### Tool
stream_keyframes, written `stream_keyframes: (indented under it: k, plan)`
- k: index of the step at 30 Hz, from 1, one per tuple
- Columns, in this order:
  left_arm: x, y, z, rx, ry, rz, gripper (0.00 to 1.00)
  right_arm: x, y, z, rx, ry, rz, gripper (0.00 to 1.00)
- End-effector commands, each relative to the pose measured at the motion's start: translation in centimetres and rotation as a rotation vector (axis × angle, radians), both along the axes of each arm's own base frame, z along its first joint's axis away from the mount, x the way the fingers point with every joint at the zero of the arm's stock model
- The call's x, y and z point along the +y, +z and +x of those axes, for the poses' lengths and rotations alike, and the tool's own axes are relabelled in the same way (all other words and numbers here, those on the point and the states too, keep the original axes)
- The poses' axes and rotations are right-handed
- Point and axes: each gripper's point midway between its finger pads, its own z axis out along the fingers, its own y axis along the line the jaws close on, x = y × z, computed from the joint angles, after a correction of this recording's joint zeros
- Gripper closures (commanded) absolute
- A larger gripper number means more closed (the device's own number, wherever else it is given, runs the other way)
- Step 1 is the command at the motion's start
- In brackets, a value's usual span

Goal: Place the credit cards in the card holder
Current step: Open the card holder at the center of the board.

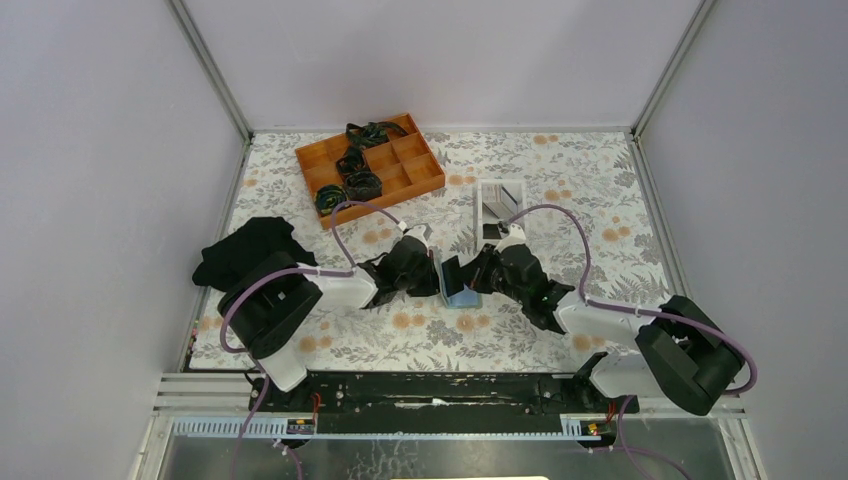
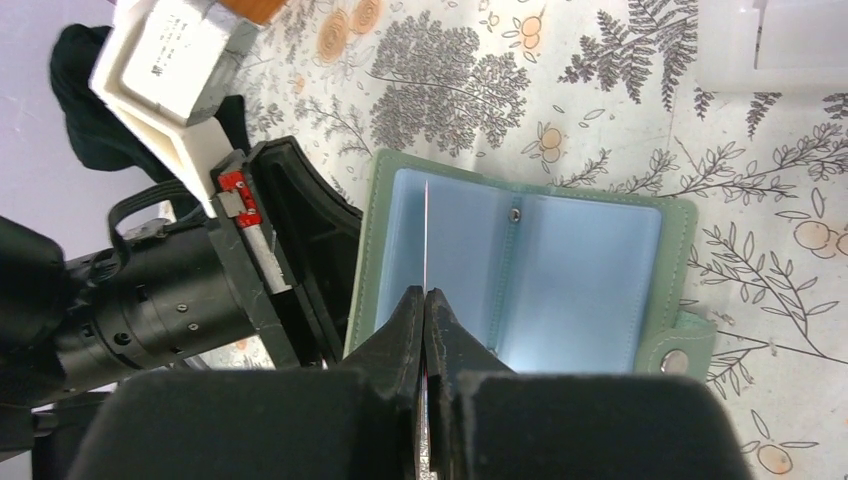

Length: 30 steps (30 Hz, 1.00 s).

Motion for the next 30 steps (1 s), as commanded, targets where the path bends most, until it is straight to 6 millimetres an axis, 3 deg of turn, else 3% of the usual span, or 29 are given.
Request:
stream_keyframes:
  k: [1,10,19,30]
  plan:
    - [5.0,-6.0,-4.6,0.178,0.002,0.201,0.99,0.1,-0.3,0.4,-0.006,0.030,-0.065,1.00]
    - [6.0,-6.4,-5.4,0.201,0.023,0.220,1.00,1.1,-0.5,0.4,-0.002,0.071,-0.051,1.00]
    - [9.1,-6.7,-6.4,0.240,0.102,0.335,1.00,1.7,0.6,1.3,-0.050,0.102,-0.112,1.00]
    - [11.9,-5.1,-6.9,0.255,0.190,0.454,1.00,3.2,-1.4,0.5,-0.060,0.147,-0.260,1.00]
